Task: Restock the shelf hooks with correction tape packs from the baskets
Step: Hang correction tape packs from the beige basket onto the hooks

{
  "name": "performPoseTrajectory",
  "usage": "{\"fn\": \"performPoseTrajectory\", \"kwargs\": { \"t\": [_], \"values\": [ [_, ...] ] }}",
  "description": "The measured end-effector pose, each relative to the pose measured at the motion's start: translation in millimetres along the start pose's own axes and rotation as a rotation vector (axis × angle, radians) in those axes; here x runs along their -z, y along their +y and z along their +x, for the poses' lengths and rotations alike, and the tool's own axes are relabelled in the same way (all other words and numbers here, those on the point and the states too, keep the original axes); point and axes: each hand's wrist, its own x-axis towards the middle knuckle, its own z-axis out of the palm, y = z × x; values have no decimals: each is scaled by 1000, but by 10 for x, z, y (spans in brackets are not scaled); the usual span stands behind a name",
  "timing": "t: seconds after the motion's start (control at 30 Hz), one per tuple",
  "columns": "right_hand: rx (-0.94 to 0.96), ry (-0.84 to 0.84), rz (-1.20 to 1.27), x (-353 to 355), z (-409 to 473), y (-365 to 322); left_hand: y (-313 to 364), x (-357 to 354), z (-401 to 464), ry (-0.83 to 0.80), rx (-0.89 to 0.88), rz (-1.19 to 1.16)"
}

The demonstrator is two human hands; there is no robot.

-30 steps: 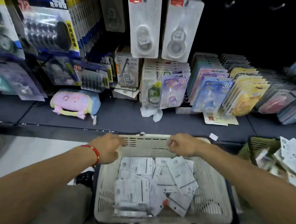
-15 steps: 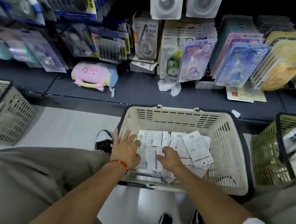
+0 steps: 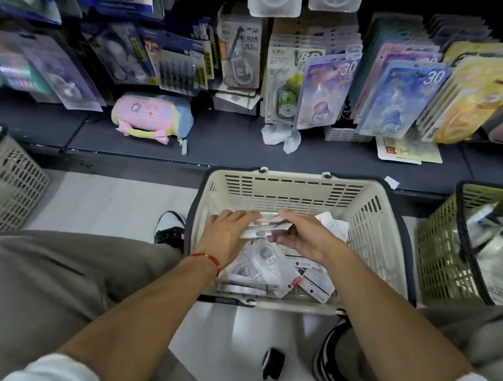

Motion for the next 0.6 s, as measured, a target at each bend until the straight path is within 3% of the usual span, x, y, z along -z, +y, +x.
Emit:
{"fn": "performPoseTrajectory", "kwargs": {
  "t": [0.07, 0.13, 0.2, 0.23, 0.3, 0.5, 0.6],
  "values": [
    [-56, -17, -35, 74, 7, 118, -42, -2, -15, 19, 78, -55],
    [-46, -23, -521, 175, -16, 251, -93, -14, -37, 38, 190, -185],
    [-86, -160, -1066, 231, -50, 417, -130, 5, -34, 58, 285, -350],
    [-149, -243, -1185, 228, -67, 507, -137, 23, -28, 61, 314, -417],
    [-225, -306, -1233, 187, -71, 670, -143, 52, -21, 66, 345, -517],
    [-60, -198, -1503, 255, 32, 832, -129, 50, -31, 66, 392, -628],
    [-9, -74, -1278, 274, 48, 775, -126, 45, -47, 38, 402, -626]
  ]
}}
